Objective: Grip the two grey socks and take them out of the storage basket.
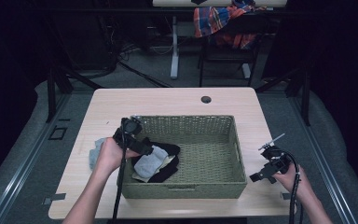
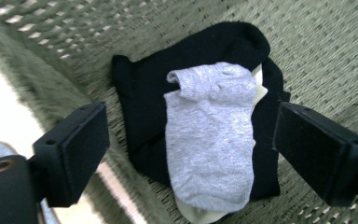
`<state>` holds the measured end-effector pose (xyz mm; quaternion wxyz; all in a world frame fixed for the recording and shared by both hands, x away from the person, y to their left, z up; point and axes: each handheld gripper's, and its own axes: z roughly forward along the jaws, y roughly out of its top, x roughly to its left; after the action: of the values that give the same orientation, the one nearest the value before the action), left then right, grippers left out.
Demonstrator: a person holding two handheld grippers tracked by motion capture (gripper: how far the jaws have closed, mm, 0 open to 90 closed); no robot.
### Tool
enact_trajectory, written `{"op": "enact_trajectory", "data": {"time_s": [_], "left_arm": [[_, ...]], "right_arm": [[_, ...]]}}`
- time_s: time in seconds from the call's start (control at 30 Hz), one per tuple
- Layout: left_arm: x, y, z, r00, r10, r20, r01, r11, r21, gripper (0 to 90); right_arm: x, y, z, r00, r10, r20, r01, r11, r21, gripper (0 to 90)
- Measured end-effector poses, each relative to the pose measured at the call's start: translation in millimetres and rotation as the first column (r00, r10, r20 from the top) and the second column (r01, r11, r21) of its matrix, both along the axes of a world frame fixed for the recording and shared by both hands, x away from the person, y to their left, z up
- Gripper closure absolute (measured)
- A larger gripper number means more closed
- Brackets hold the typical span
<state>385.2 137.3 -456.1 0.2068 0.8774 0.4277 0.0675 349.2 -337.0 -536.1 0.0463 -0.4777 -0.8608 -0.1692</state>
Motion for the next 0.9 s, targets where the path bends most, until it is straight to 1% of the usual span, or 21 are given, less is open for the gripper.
{"op": "enact_trajectory", "data": {"time_s": [0.1,0.17,0.2,0.23,0.27,0.3,0.4,0.43,0.47,0.5,0.53,0.57,0.6,0.63,0.67,0.7,0.73,0.8,0.83,0.87,0.9], "left_arm": [[1.9,-6.6,-7.8,0.9997,-0.014,-0.019,0.014,0.9996,0.026,15.0],[3.5,-11.8,-13.0,0.9993,-0.02,-0.031,0.021,0.9995,0.025,16.7],[4.2,-14.9,-15.4,0.999,-0.022,-0.04,0.023,0.9992,0.033,17.5],[5.1,-17.7,-17.8,0.9987,-0.025,-0.045,0.027,0.999,0.035,17.9],[6.5,-20.7,-20.6,0.9978,-0.036,-0.056,0.039,0.9983,0.043,18.7],[7.1,-22.7,-22.6,0.9974,-0.037,-0.063,0.04,0.998,0.048,19.2],[9.7,-29.8,-31.9,0.9946,-0.053,-0.089,0.06,0.9951,0.078,21.9],[10.4,-31.8,-35.0,0.9936,-0.054,-0.099,0.063,0.9943,0.086,23.6],[11.1,-33.5,-38.1,0.993,-0.055,-0.105,0.064,0.9937,0.092,25.9],[11.6,-35.1,-41.3,0.9919,-0.053,-0.116,0.065,0.993,0.099,28.3],[11.9,-36.5,-44.1,0.9903,-0.054,-0.128,0.068,0.9921,0.105,31.4],[11.8,-38.1,-46.4,0.9899,-0.054,-0.131,0.069,0.9911,0.114,31.4],[10.9,-41.3,-49.0,0.9895,-0.053,-0.134,0.071,0.9886,0.133,35.9],[10.9,-41.3,-49.0,0.9895,-0.053,-0.134,0.071,0.9886,0.133,38.2],[10.2,-43.0,-50.4,0.9883,-0.056,-0.142,0.076,0.9879,0.136,38.2],[10.0,-44.8,-52.4,0.986,-0.061,-0.155,0.084,0.9856,0.147,41.8],[10.0,-45.8,-53.9,0.986,-0.055,-0.157,0.079,0.9847,0.155,43.5],[10.6,-47.8,-56.8,0.9845,-0.056,-0.167,0.086,0.9801,0.179,49.0],[10.8,-48.7,-57.9,0.9845,-0.056,-0.166,0.086,0.9795,0.182,50.7],[10.8,-49.4,-58.5,0.9848,-0.056,-0.164,0.087,0.9785,0.187,56.1],[10.6,-50.6,-59.4,0.9857,-0.053,-0.16,0.085,0.9754,0.203,59.0]], "right_arm": [[-0.4,-0.5,0.3,1.0,-0.005,0.008,0.005,0.9999,-0.009,4.5],[-0.8,-1.5,0.6,1.0,0.002,-0.004,-0.002,1.0,-0.01,4.5],[-3.0,-0.7,-2.3,0.9993,-0.033,0.018,0.033,0.9994,0.014,4.5],[-2.9,-1.0,-1.8,0.9995,-0.031,0.011,0.031,0.9994,0.018,4.5],[-2.3,-2.4,-0.6,0.9999,-0.015,0.006,0.015,0.9999,0.001,4.5],[-3.1,-2.4,-0.7,0.9996,-0.025,0.012,0.025,0.9997,-0.003,4.5],[-2.7,-4.5,1.2,1.0,0.006,0.002,-0.006,0.9995,-0.03,4.5],[-3.8,-4.2,0.7,1.0,-0.008,0.004,0.008,0.9999,-0.007,4.5],[-4.6,-4.1,0.4,0.9998,-0.018,0.003,0.018,0.9998,0.006,4.5],[-5.0,-5.1,1.2,0.9998,-0.016,0.008,0.016,0.9998,-0.011,4.5],[-5.6,-4.1,1.1,0.9997,-0.024,0.01,0.024,0.9997,0.001,4.5],[-5.6,-4.1,1.1,0.9997,-0.024,0.01,0.024,0.9997,0.001,4.5],[-5.7,-3.1,1.4,0.9997,-0.022,0.009,0.022,0.9997,0.008,4.5],[-5.7,-3.1,1.4,0.9997,-0.022,0.009,0.022,0.9997,0.008,4.5],[-5.3,-3.4,1.7,0.9999,-0.015,0.008,0.015,0.9999,-0.004,4.5],[-4.9,-3.8,1.9,1.0,-0.007,0.005,0.007,0.9999,-0.014,4.5],[-4.6,-4.4,2.0,1.0,0.0,0.002,0.0,0.9997,-0.023,4.5],[-5.5,-3.5,1.2,0.9998,-0.019,0.006,0.019,0.9998,0.006,4.5],[-5.9,-3.5,1.4,0.9997,-0.023,0.01,0.023,0.9997,0.006,4.5],[-5.6,-4.0,2.2,0.9998,-0.016,0.009,0.016,0.9999,-0.002,4.6],[-5.6,-3.6,2.0,0.9998,-0.017,0.009,0.018,0.9998,-0.003,4.6]]}}
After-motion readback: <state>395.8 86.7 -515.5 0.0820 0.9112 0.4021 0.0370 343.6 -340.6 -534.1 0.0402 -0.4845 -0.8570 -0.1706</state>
